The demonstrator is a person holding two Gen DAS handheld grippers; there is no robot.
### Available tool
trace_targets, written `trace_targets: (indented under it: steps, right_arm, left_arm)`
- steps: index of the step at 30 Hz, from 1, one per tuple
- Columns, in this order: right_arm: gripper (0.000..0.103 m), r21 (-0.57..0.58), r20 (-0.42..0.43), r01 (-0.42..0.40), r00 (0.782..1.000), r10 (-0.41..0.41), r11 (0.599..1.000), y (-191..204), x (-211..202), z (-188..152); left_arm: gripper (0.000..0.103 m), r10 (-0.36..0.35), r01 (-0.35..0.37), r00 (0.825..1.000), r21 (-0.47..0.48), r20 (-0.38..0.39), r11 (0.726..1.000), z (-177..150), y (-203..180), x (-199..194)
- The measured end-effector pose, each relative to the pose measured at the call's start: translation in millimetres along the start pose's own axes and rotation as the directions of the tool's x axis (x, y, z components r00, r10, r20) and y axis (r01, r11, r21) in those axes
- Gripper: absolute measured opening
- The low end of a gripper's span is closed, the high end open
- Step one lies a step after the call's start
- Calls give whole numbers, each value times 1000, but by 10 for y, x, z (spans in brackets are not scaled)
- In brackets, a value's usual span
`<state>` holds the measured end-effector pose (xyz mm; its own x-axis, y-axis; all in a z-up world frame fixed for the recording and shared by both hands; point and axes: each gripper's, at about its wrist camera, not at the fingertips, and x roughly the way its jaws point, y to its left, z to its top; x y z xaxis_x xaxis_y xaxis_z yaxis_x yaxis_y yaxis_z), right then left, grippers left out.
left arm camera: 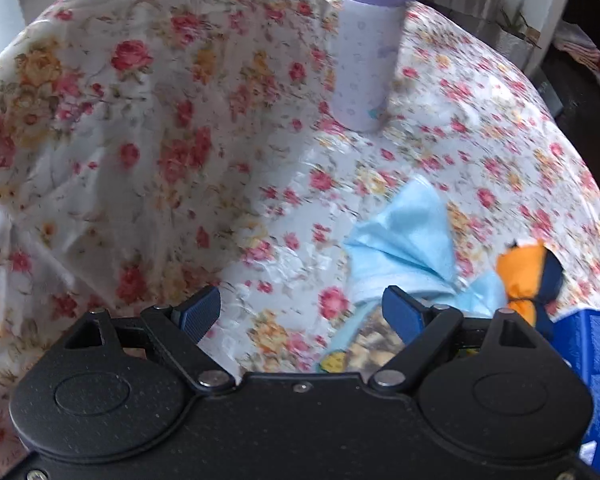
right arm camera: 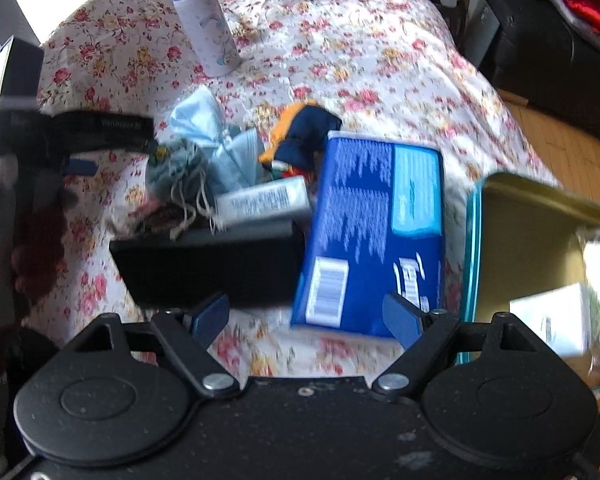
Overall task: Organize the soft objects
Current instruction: 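Move both open tools back toward the remaining items on the bed, then grasp the herb mesh sachet with the left tool while the right grasps the orange-navy plush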
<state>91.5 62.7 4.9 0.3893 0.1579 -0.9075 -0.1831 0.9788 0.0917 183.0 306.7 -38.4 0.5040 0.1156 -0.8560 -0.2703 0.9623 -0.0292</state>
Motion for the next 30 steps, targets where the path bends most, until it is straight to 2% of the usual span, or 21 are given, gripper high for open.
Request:
trace_targets:
  steps: [4,8,10,13,15,20,26,28,30]
  right_arm:
    - [84,-7,54,22,998,-22,1000,108,47,237]
    - [83,-10,95,52,994,-51,999,231,165,475]
    - [83,-31,113,86,990,-82,996,336,263,589]
    - [82,-85,136,153,981,-141,984,519,439,698]
    - [81,-120,140,164,979,-146,979,637,548,740]
    - [80,-159,136,114,986,-93,981,918,740,857]
    - [80,-201,100,4,995,16,980,1180,950,1007]
    - [80,-229,84,-11,996,31,973,1243,1033,1026]
    - [80,-254,77,-5,997,25,967,1279,1084,1023]
  left_arm:
    - [85,2,0,999,-51,42,999,41,130,-33]
    - [85,49,-46,996,-49,73,998,45,164,-23]
    - [85,48,-43,995,-55,92,998,46,191,-44]
    - [85,36,-24,988,-82,150,996,55,243,-137]
    - [85,47,-26,977,-102,207,994,57,280,-218]
    - [90,75,-33,953,-148,292,988,60,360,-344]
    - [91,90,-31,914,-153,396,988,22,379,-483]
    - [92,90,-32,907,-148,411,989,18,366,-498]
    - [92,93,-39,909,-141,406,989,28,351,-476]
